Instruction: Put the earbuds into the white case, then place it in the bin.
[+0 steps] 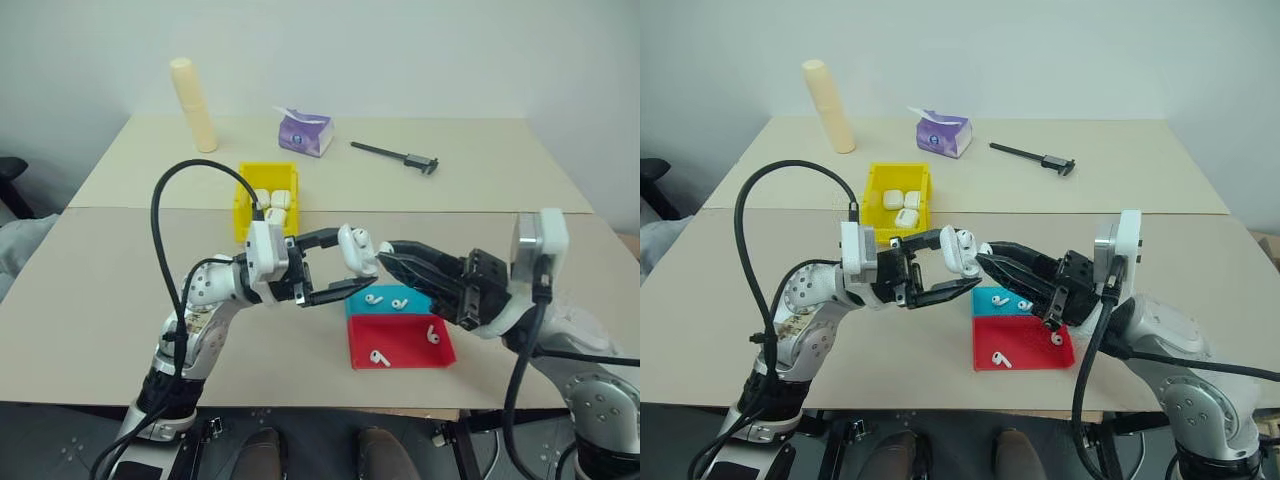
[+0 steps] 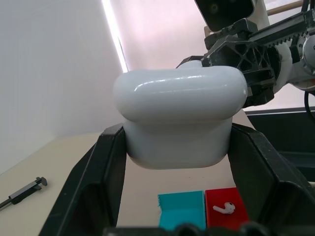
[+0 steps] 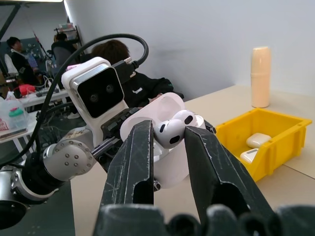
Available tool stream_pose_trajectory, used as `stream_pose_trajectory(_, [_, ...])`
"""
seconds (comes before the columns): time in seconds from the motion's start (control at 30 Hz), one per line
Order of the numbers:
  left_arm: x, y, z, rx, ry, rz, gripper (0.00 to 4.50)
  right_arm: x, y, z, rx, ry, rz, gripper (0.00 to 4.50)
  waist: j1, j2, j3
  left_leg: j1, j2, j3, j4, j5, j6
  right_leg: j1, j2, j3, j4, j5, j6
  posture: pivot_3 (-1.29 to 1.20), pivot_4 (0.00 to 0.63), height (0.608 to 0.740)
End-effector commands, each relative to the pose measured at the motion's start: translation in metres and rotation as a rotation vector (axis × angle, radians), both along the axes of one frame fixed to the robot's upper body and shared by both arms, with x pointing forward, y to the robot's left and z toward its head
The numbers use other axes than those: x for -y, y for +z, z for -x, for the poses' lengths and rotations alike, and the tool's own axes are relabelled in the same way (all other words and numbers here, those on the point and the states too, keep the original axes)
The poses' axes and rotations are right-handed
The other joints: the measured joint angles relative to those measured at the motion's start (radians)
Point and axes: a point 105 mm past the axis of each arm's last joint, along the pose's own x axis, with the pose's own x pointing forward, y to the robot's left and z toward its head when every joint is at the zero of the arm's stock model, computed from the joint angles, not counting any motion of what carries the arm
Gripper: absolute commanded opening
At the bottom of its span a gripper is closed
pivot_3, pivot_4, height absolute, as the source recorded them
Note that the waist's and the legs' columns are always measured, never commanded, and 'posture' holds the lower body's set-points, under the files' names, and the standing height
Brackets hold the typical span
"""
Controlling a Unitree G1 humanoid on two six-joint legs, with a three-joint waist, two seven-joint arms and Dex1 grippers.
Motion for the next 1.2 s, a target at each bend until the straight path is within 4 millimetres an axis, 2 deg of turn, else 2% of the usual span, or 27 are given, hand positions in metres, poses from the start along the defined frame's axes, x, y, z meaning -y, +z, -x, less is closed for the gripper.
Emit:
stream_pose_trajectory(0.03, [-0.001,0.006,0.003,0.053,-0.002,0.007,2.78,-0.002,0.003,0.006,0.05,0.009,0.022,1.14,0.0,0.0,0.0,0.0,0.0,0.0,0.0,0.0,0.0,0.0,0.0,0.0,0.0,0.0,0.0,0.0,0.15,0.74])
stream_pose_trajectory(0.7, [0.0,-0.003,0.003,0.085,0.0,-0.044,2.78,-0.013,-0.006,0.013,0.111,0.064,0.116,1.14,0.0,0.0,0.0,0.0,0.0,0.0,0.0,0.0,0.0,0.0,0.0,0.0,0.0,0.0,0.0,0.0,0.15,0.74])
stream_pose_trajectory(0.83, [0.0,-0.003,0.002,0.086,0.002,-0.045,2.78,-0.014,-0.006,0.015,0.126,0.072,0.13,2.02,0.0,0.0,0.0,0.0,0.0,0.0,0.0,0.0,0.0,0.0,0.0,0.0,0.0,0.0,0.0,0.0,0.15,0.74])
stream_pose_trajectory(1.2, [-0.002,-0.006,-0.001,0.075,0.021,-0.048,2.78,-0.002,-0.001,0.007,0.168,0.004,0.12,2.02,0.0,0.0,0.0,0.0,0.0,0.0,0.0,0.0,0.0,0.0,0.0,0.0,0.0,0.0,0.0,0.0,0.15,0.74])
